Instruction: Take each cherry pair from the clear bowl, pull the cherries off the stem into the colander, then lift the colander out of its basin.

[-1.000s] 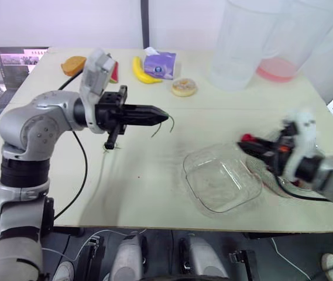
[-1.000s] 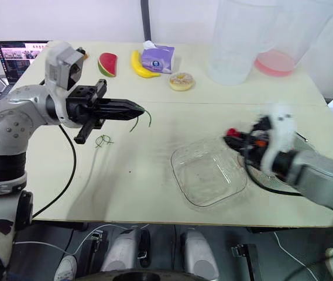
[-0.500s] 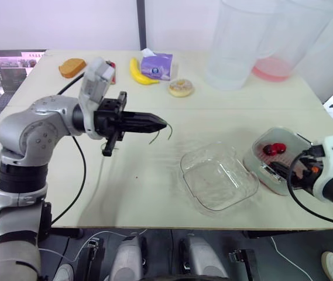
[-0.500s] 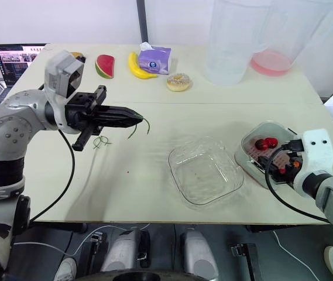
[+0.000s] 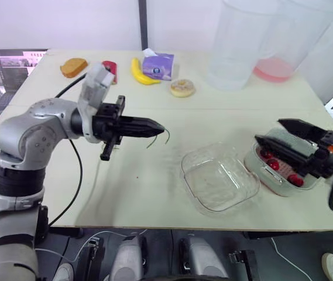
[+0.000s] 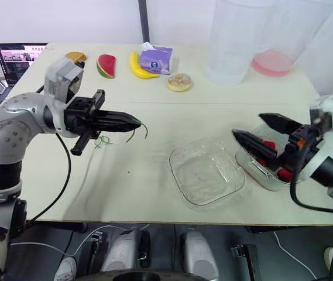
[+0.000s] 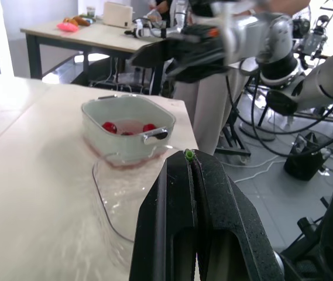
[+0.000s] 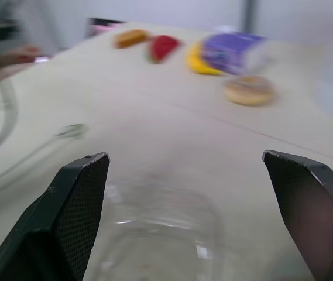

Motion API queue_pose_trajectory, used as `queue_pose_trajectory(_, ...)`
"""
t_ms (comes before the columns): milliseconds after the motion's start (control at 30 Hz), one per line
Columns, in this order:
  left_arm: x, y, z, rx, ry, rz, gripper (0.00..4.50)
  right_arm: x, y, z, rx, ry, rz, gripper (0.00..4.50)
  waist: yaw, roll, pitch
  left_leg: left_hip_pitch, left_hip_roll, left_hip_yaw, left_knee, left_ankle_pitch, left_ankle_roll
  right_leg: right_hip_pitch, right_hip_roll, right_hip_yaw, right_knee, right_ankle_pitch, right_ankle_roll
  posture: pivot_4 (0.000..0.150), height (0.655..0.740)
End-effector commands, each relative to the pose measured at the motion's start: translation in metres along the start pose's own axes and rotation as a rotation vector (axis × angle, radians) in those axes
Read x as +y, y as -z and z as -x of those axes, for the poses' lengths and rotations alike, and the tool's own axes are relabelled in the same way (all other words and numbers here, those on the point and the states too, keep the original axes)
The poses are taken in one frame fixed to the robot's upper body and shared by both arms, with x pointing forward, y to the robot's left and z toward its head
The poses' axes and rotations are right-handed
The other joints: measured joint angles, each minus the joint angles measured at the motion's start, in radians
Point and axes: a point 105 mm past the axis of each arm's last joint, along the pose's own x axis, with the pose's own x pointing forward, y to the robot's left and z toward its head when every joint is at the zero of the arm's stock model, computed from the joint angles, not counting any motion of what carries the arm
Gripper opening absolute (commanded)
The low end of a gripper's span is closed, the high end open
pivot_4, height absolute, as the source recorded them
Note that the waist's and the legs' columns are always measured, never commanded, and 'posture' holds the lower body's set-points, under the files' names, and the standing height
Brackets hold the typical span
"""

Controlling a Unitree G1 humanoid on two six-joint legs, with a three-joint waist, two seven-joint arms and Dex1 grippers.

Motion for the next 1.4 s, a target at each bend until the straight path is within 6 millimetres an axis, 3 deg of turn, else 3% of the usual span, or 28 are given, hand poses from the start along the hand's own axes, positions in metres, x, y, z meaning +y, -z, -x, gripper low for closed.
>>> queue_pose_trajectory(33,-0.005,-0.003,0.005,0.011,-0.034,-0.053,0.0,0.02,0.008,-0.003,0.046,-0.14,0.048,4.47,-0.001,0.0,0.0,0.0,0.0,0.0,0.0,0.0,0.0,0.0,0.0,0.0,0.0,0.0,0.0,0.15,0.74)
queue_pose_trajectory(367,-0.005,0.017,0.031,0.083,-0.225,-0.038,0.0,0.023,0.021,-0.013,0.096,-0.217,0.104,4.47,-0.001,0.0,0.0,0.001,0.0,0.0,0.0,0.0,0.0,0.0,-0.001,0.0,0.0,0.0,0.0,0.15,0.74)
queue_pose_trajectory(467,0.008,0.032,0.053,0.138,-0.371,-0.031,0.0,0.023,0.028,-0.015,0.139,-0.226,0.116,4.47,-0.001,0.0,0.0,0.001,0.0,0.0,0.0,0.0,0.0,0.001,-0.002,0.0,0.0,0.0,0.0,0.15,0.74)
queue_pose_trajectory(567,0.04,0.062,0.108,0.234,-0.703,0.006,0.0,0.025,0.033,-0.018,0.15,-0.231,0.122,4.47,-0.001,0.0,0.0,0.002,0.0,0.0,0.0,0.0,0.0,0.001,-0.002,0.0,0.0,0.0,0.0,0.15,0.74)
queue_pose_trajectory(667,0.05,0.085,0.136,0.287,-0.834,0.048,0.0,0.025,0.036,-0.02,0.159,-0.232,0.127,4.47,-0.004,0.0,0.0,0.002,0.001,0.0,-0.001,0.0,0.0,0.0,-0.002,0.0,0.0,0.0,0.0,0.15,0.74)
queue_pose_trajectory(767,0.058,0.096,0.149,0.316,-0.901,0.058,0.0,0.026,0.038,-0.021,0.168,-0.233,0.132,4.47,0.003,-0.001,0.001,0.001,0.0,0.0,-0.001,0.0,0.0,0.0,-0.004,-0.001,0.0,0.0,0.0,0.15,0.74)
queue_pose_trajectory(900,0.061,0.115,0.148,0.359,-0.875,0.078,0.0,0.025,0.042,-0.022,0.196,-0.235,0.131,4.47,0.004,-0.002,0.001,0.001,-0.001,0.0,0.0,-0.001,0.001,0.0,-0.007,-0.003,0.0,0.0,0.0,0.15,0.74)
queue_pose_trajectory(1033,0.061,0.118,0.146,0.353,-0.857,0.09,1.3,0.024,0.042,-0.021,0.201,-0.229,0.134,4.5,0.0,-0.002,0.0,0.001,-0.001,0.0,0.0,-0.001,0.001,0.0,-0.007,-0.003,0.0,0.0,0.0,0.15,0.74)
queue_pose_trajectory(1233,0.058,0.109,0.146,0.334,-0.817,0.085,4.36,0.022,0.042,-0.02,0.196,-0.21,0.13,4.5,-0.002,-0.002,0.0,0.001,-0.001,0.0,0.0,-0.001,0.001,0.0,-0.007,-0.004,0.0,0.0,0.0,0.15,0.74)
queue_pose_trajectory(1400,0.058,0.082,0.134,0.315,-0.739,-0.022,4.44,0.02,0.041,-0.018,0.194,-0.193,0.124,4.5,0.002,-0.002,0.0,0.001,-0.001,0.0,0.0,-0.001,0.001,0.001,-0.007,-0.004,0.0,0.0,0.0,0.15,0.74)
